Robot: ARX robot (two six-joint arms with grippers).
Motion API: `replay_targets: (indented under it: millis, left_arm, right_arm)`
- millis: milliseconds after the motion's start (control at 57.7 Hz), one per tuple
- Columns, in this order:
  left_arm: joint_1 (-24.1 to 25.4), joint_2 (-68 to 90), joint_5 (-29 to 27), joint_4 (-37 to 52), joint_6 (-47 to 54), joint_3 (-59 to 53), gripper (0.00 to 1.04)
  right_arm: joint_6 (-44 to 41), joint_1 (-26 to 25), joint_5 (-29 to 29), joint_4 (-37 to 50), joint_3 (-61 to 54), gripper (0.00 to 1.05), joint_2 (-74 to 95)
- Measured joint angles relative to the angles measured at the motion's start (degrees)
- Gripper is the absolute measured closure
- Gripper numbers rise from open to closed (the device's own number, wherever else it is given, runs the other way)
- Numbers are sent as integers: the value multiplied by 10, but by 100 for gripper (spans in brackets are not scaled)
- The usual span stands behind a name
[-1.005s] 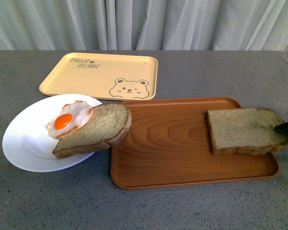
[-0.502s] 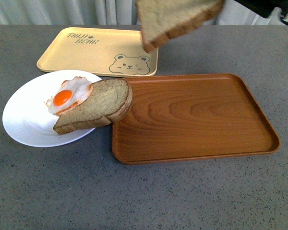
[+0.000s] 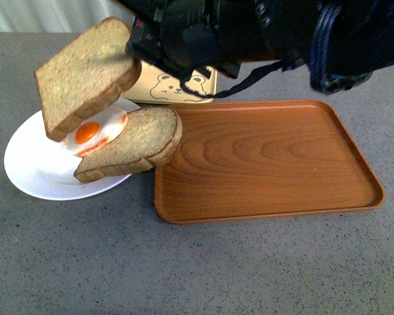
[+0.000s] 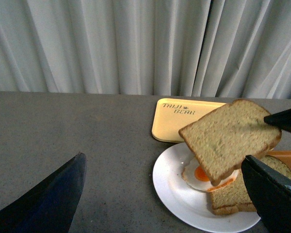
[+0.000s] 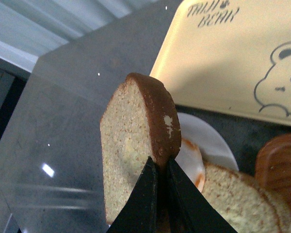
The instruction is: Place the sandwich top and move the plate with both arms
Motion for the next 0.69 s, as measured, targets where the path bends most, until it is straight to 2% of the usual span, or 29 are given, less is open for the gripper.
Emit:
replay_targets:
  millis: [277,312,399,572,658,693]
  left_arm:
    - [0,0,0,0,0,0,9]
    - [0,0,0,0,0,0,9]
    - [0,0,0,0,0,0,9]
    - [0,0,0,0,0,0,9]
    - [0,0,0,0,0,0,9]
    - [0,0,0,0,0,0,9]
  right_arm:
    - [-2,14,56,-18,-45,103,7]
    - [-4,14,58,-19,-50,100,7]
    - [-7,11,64,-22,-64,85,1]
    - [-34,-12,97,-4,-108,43,-91]
    - [-80,-42,151,31,-146,22,-165]
    - [-116,-47,208,77,-167,26,-182]
